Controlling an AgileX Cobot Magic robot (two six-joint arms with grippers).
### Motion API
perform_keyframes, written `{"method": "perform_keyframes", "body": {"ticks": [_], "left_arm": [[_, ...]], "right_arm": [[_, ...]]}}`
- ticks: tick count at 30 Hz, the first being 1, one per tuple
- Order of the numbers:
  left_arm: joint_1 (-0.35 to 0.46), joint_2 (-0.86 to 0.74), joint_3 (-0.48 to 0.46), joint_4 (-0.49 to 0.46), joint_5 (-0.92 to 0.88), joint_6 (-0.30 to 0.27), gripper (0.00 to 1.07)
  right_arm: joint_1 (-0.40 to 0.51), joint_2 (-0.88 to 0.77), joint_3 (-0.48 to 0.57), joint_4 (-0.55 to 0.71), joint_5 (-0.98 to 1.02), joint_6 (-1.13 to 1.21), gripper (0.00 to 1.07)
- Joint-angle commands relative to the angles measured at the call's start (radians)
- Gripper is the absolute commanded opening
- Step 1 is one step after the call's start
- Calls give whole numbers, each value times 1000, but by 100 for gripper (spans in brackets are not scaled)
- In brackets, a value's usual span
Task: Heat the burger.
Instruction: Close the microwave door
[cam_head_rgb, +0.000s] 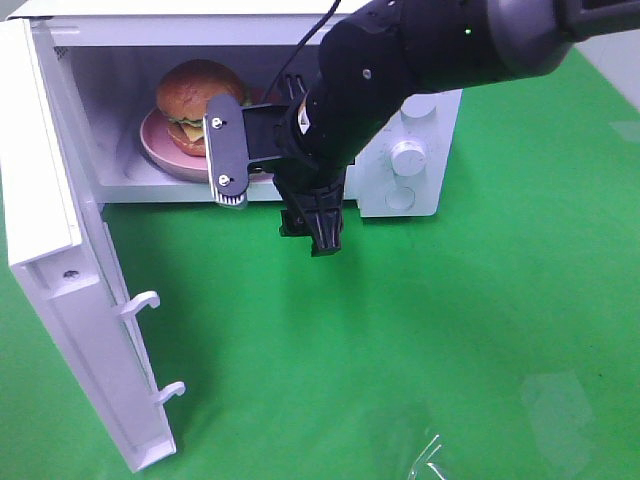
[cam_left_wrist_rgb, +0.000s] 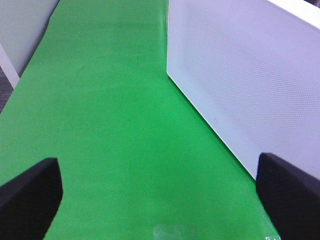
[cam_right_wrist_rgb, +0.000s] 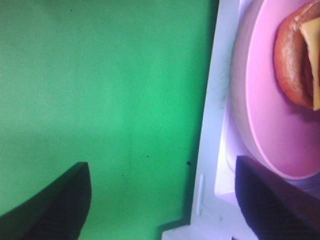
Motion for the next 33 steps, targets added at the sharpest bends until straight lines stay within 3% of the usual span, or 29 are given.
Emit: {"method": "perform_keyframes", "body": {"ticks": [1, 19, 22, 26, 29, 33], "left_arm": [[-7, -22, 3, 0, -14, -5, 98], [-7, -22, 3, 0, -14, -5, 98], [-7, -22, 3, 0, -14, -5, 98], [-7, -22, 3, 0, -14, -5, 98], [-7, -22, 3, 0, -14, -5, 98], [-7, -22, 3, 0, -14, -5, 98]], "right_arm": [[2, -72, 76, 1, -49, 53, 76], [2, -390, 512, 6, -159, 406, 76], [2, -413, 530, 6, -164, 443, 76], [2, -533, 608, 6, -170, 695, 76], [2, -549, 611, 6, -165, 745, 76], [2, -673, 612, 6, -66, 1013, 76]]}}
